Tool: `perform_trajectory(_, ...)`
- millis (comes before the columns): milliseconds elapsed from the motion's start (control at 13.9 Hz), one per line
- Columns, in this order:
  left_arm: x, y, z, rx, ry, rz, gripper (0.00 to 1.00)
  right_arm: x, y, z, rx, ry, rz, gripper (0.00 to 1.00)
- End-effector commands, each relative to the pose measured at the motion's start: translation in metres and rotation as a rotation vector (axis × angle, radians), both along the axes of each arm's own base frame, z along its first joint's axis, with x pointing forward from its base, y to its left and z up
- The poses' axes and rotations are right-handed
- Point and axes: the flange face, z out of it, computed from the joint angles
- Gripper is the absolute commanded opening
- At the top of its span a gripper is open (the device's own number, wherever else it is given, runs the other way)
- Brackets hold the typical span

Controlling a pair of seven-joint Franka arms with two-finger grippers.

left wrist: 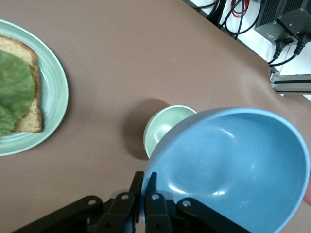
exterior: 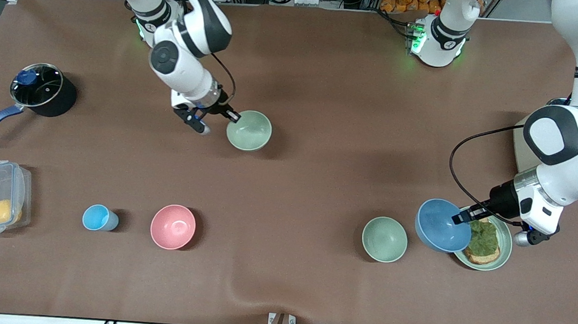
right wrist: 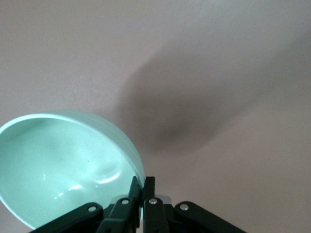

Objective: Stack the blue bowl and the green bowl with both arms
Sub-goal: 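Lift the green bowl with the right gripper while the left gripper lifts the blue bowl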

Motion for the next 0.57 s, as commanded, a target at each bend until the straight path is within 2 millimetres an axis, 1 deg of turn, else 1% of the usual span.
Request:
perform_trajectory(0,-0.005,-0.02,0.009,-0.028,0.018,0.012,0.0,-0.008,0.024,-0.022,0.007,-0.02,-0.045,0.0)
perform_trajectory(215,-0.006,-0.023,0.007,-0.029,0.026,0.014,0.0,-0.012,0.042,-0.021,0.023,-0.021,-0.069,0.0)
perform_trajectory(287,-0.006,-0.023,0.006,-0.029,0.027,0.014,0.0,-0.016,0.052,-0.025,0.026,-0.014,-0.07,0.0)
perform_trajectory(502,-0.006,-0.025,-0.002,-0.028,0.041,0.014,0.0,-0.02,0.069,-0.042,0.024,-0.019,-0.085,0.0)
